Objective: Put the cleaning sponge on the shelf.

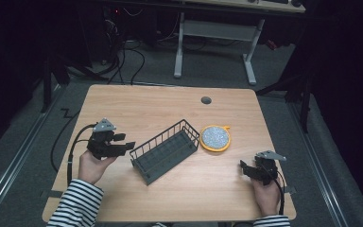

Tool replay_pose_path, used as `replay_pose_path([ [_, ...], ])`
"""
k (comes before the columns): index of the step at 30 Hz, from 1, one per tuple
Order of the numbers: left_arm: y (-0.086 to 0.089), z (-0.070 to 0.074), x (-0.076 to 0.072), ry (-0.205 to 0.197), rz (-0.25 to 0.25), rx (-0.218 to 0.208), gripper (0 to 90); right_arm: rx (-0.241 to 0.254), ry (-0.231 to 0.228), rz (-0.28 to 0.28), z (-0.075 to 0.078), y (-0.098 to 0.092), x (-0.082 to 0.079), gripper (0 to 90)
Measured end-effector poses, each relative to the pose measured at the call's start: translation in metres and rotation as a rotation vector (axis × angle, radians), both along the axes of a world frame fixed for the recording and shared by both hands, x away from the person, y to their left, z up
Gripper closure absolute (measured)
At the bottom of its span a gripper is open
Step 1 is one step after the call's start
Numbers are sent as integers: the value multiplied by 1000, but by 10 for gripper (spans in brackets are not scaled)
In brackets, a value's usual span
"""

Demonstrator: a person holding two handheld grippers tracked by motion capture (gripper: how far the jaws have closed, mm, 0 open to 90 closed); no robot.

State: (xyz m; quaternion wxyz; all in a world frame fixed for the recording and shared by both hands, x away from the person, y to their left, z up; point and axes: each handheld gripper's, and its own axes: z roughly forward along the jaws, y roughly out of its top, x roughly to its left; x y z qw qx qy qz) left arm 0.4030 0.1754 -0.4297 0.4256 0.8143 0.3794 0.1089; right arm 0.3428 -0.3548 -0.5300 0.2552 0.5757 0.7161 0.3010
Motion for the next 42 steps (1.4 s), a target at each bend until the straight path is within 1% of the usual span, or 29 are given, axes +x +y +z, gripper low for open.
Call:
replay_pose_path([
  [1,6,-3,0,2,34,-4,430,0,0,0,0,0,0,323],
  [5,21,-15,-1,14,114,-19,422,0,0,0,0,0,0,323],
  [9,35,-29,-6,32,195,-32,412,0,0,0,0,0,0,323],
  [12,40,-43,-9,43,240,-19,407,0,0,0,0,0,0,323],
  [16,42,-59,-14,53,268,17,402,1,0,0,0,0,0,324],
  [18,42,-66,-16,49,275,36,399,0,-1,2,0,0,0,324],
  [22,41,-78,-17,65,294,37,391,0,0,1,0,0,0,324],
  [24,39,-84,-17,66,308,46,388,1,1,0,0,0,0,324],
  [25,39,-87,-17,64,314,55,386,2,2,-1,0,0,0,329],
  [27,37,-91,-18,46,329,76,385,10,-1,-11,0,0,0,344],
  [28,37,-91,-18,46,329,76,386,13,0,-16,0,-1,0,345],
  [29,36,-95,-18,30,339,98,386,15,1,-19,0,0,0,345],
  [31,36,-97,-19,18,351,110,386,8,-1,-18,0,0,0,344],
  [35,38,-103,-17,23,378,108,385,5,1,-20,0,1,0,342],
  [37,39,-105,-17,10,386,100,383,2,0,-19,0,1,0,339],
  [39,39,-105,-16,8,391,95,382,4,2,-21,0,1,1,344],
  [40,39,-105,-16,3,388,96,379,3,14,-26,2,1,1,347],
  [41,39,-106,-16,-8,385,107,374,1,33,-34,3,2,3,358],
  [42,37,-107,-17,-18,380,124,366,15,45,-28,5,2,5,372],
])
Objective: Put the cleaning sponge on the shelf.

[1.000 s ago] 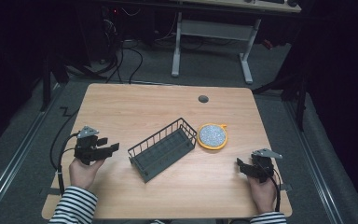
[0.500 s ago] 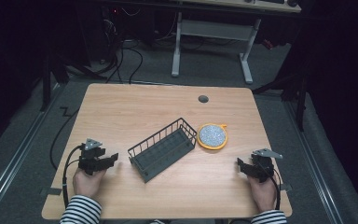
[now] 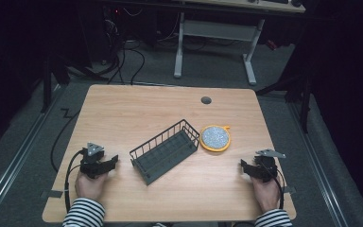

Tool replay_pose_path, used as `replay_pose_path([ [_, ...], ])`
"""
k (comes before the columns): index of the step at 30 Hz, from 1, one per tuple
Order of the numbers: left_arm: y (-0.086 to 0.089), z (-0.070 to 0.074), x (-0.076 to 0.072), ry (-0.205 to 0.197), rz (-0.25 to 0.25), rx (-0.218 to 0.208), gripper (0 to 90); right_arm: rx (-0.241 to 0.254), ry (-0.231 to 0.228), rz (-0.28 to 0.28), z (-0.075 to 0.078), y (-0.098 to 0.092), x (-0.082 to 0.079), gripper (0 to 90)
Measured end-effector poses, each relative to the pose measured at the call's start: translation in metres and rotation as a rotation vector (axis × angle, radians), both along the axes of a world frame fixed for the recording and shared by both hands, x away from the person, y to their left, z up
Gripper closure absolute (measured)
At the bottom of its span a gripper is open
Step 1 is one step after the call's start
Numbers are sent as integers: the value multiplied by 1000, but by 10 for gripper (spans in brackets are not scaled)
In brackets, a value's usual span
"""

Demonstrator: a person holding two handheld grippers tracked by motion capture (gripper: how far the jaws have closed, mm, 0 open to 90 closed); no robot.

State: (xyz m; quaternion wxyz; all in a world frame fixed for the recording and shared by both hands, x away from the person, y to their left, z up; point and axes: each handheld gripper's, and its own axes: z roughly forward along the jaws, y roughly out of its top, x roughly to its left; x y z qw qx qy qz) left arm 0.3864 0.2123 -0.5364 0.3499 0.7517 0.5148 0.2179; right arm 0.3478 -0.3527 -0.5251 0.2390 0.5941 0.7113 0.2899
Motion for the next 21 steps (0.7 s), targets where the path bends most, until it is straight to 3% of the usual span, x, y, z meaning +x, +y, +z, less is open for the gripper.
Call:
replay_pose_path([
  [3,-2,0,0,1,-11,22,340,55,28,30,4,3,9,373],
  [12,-3,0,0,2,-17,22,318,65,21,73,32,18,40,391],
  [14,-3,0,0,3,-17,21,317,61,26,84,42,24,53,398],
  [21,-3,0,0,3,-16,21,317,59,71,94,50,36,81,402],
])
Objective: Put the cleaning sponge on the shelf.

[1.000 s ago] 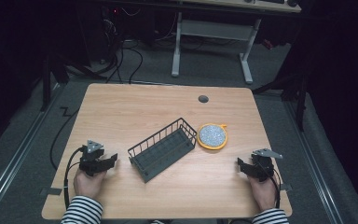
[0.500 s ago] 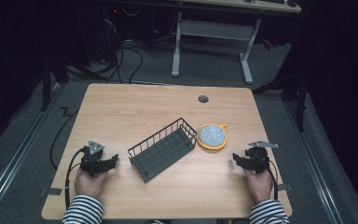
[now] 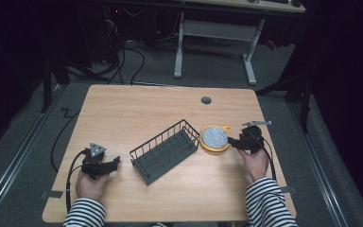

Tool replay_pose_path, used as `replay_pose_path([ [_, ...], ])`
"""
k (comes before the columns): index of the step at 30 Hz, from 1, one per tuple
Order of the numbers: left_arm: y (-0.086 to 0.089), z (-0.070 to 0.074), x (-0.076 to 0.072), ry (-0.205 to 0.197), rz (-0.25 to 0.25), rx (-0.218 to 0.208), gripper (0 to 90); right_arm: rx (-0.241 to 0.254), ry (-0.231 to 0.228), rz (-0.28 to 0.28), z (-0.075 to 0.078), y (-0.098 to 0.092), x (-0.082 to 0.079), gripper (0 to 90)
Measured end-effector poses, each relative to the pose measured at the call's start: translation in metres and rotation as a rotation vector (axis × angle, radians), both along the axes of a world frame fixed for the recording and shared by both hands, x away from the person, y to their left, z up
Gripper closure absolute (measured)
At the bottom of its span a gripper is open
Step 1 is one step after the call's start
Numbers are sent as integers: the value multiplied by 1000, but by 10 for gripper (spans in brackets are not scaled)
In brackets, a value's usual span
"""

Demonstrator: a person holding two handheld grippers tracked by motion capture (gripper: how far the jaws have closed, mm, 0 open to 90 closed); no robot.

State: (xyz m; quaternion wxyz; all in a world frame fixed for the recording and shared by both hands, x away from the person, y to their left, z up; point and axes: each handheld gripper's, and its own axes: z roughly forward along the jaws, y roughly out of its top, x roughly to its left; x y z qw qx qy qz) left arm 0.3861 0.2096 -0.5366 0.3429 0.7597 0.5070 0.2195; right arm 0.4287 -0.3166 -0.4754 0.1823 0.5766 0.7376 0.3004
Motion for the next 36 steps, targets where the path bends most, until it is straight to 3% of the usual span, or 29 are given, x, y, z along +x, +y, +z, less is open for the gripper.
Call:
replay_pose_path([
  [9,0,0,0,0,1,0,316,3,37,5,-1,16,27,402],
  [13,0,0,0,0,1,0,316,-17,74,2,-4,21,38,401],
  [15,0,0,0,0,1,0,316,-8,71,-7,-4,22,41,404],
  [19,0,0,0,0,0,0,314,-1,109,-29,-13,20,47,410],
  [23,0,0,0,0,0,0,314,47,135,-31,-18,16,49,429],
  [32,0,0,0,0,0,1,313,115,198,10,-25,9,54,628],
  [36,0,0,0,-1,0,0,314,108,179,39,-25,11,52,763],
])
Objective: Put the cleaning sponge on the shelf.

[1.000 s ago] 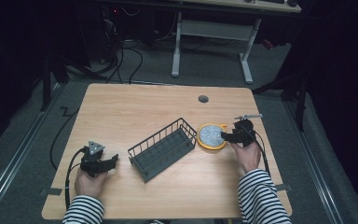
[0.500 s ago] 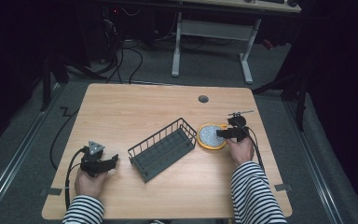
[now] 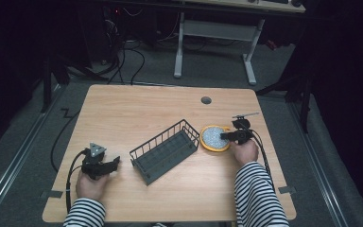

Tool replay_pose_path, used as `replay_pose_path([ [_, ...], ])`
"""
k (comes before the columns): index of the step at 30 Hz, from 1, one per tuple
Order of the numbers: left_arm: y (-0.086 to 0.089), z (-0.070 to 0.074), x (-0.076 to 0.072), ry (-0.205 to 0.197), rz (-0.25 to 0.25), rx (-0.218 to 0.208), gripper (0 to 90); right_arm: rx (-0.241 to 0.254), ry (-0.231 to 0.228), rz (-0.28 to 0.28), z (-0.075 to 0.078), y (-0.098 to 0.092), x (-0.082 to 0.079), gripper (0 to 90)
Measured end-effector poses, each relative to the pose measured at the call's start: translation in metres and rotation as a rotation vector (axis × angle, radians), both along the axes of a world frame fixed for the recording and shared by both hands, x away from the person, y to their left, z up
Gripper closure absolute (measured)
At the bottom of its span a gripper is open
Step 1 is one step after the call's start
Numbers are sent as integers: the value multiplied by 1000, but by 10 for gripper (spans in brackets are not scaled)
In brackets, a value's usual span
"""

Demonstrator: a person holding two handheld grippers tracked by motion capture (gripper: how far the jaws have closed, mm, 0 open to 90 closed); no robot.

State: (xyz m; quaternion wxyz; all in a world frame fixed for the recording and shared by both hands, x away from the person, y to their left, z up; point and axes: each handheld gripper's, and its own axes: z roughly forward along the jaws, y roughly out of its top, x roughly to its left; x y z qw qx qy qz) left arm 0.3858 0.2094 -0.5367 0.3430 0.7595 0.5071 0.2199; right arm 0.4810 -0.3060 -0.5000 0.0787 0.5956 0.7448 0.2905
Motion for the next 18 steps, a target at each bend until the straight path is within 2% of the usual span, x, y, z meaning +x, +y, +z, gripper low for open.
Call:
replay_pose_path([
  [4,0,0,0,0,0,0,314,-18,-15,15,2,2,-1,795],
  [10,0,0,0,1,0,-2,314,-20,-44,34,8,3,-5,803],
  [18,0,0,0,1,0,-1,315,-14,-98,43,28,-8,-13,804],
])
